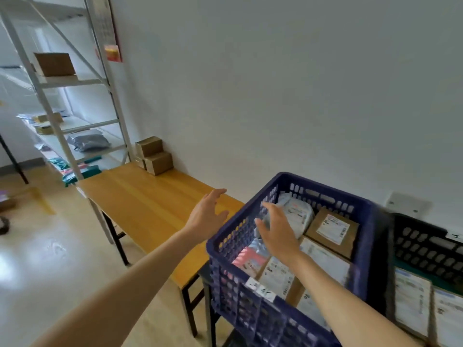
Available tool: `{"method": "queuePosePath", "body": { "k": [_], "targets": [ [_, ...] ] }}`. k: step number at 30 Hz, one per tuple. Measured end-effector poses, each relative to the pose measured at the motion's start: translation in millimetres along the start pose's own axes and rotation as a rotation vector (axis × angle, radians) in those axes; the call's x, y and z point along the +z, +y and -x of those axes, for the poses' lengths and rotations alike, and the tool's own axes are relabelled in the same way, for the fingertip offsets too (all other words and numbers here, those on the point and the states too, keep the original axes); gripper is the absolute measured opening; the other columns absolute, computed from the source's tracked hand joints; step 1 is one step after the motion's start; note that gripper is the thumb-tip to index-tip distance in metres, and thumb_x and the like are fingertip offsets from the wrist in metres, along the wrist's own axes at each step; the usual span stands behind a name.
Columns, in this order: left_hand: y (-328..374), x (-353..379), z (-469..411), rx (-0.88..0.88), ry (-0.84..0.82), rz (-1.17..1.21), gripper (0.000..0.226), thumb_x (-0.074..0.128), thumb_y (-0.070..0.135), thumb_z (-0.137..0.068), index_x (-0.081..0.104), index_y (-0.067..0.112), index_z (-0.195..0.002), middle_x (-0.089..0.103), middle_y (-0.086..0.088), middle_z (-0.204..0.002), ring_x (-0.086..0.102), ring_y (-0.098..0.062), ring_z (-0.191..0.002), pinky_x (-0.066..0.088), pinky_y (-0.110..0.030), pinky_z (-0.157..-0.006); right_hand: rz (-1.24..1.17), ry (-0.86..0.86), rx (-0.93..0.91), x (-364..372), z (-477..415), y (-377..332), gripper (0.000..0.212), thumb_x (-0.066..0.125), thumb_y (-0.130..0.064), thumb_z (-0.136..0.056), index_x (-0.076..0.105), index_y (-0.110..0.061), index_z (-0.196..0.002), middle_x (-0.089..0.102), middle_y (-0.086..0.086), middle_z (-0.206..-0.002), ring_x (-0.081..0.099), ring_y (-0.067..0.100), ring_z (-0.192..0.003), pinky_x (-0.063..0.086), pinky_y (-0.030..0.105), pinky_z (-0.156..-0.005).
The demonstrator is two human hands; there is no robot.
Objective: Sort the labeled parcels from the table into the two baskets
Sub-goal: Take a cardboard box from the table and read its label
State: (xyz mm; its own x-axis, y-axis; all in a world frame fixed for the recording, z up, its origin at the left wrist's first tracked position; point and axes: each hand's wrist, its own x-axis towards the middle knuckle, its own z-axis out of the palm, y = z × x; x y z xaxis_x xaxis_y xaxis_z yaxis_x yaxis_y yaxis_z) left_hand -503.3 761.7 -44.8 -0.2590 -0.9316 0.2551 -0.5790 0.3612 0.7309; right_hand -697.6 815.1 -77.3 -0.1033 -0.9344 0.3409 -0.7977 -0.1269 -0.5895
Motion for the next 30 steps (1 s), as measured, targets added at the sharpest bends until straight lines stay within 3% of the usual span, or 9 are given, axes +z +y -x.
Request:
{"method": "queuePosePath", "body": {
  "k": [6,13,18,25,30],
  "targets": [
    [-83.5,-66.7,-8.4,-0.082,0.035,0.01,0.052,0.061,0.018,-0.092,0.041,0.027,-0.14,0.047,-0.002,-0.138,0.048,-0.019,-0.125,0.046,-0.028,-0.091,-0.085,-0.054,0.017,75.2,-39.0,-65.9,0.048,0.045,-0.029,-0.1,0.033,-0.014,-0.144,0.036,0.002,-0.147,0.035,0.015,-0.134,0.029,0.025,-0.104],
    [-176.3,-110.3,-34.3,-0.157,0.03,-0.037,0.05,0.059,0.019,-0.094,0.04,0.032,-0.139,0.047,0.0,-0.136,0.049,-0.018,-0.122,0.046,-0.034,-0.094,-0.055,-0.167,-0.105,165.8,-90.7,-116.9,0.049,0.045,-0.032,-0.1,0.033,-0.015,-0.145,0.037,0.002,-0.148,0.039,0.016,-0.132,0.039,0.031,-0.104],
    [-240.5,-133.1,-78.1,-0.213,0.03,-0.087,0.051,0.058,0.019,-0.094,0.038,0.032,-0.14,0.046,0.0,-0.139,0.049,-0.019,-0.123,0.048,-0.038,-0.095,-0.096,-0.184,-0.067,226.5,-154.7,-131.3,0.048,0.047,-0.03,-0.099,0.034,-0.02,-0.144,0.038,-0.003,-0.146,0.041,0.015,-0.13,0.041,0.031,-0.102],
    [-310.6,-161.2,-169.7,-0.245,-0.069,-0.183,0.051,0.056,0.02,-0.095,0.035,0.031,-0.141,0.047,0.0,-0.135,0.053,-0.018,-0.112,0.051,-0.034,-0.085,-0.133,-0.171,0.043,295.6,-246.8,-132.1,0.048,0.048,-0.028,-0.099,0.035,-0.018,-0.144,0.039,-0.001,-0.145,0.043,0.017,-0.13,0.039,0.031,-0.103],
    [-353.4,-181.9,-226.4,-0.249,-0.057,-0.158,0.052,0.057,0.02,-0.095,0.037,0.031,-0.141,0.046,-0.001,-0.138,0.05,-0.02,-0.121,0.05,-0.034,-0.09,-0.105,-0.249,0.066,345.4,-302.9,-133.1,0.047,0.045,-0.029,-0.099,0.034,-0.019,-0.144,0.037,-0.001,-0.146,0.042,0.018,-0.129,0.041,0.034,-0.1]
  ]
}}
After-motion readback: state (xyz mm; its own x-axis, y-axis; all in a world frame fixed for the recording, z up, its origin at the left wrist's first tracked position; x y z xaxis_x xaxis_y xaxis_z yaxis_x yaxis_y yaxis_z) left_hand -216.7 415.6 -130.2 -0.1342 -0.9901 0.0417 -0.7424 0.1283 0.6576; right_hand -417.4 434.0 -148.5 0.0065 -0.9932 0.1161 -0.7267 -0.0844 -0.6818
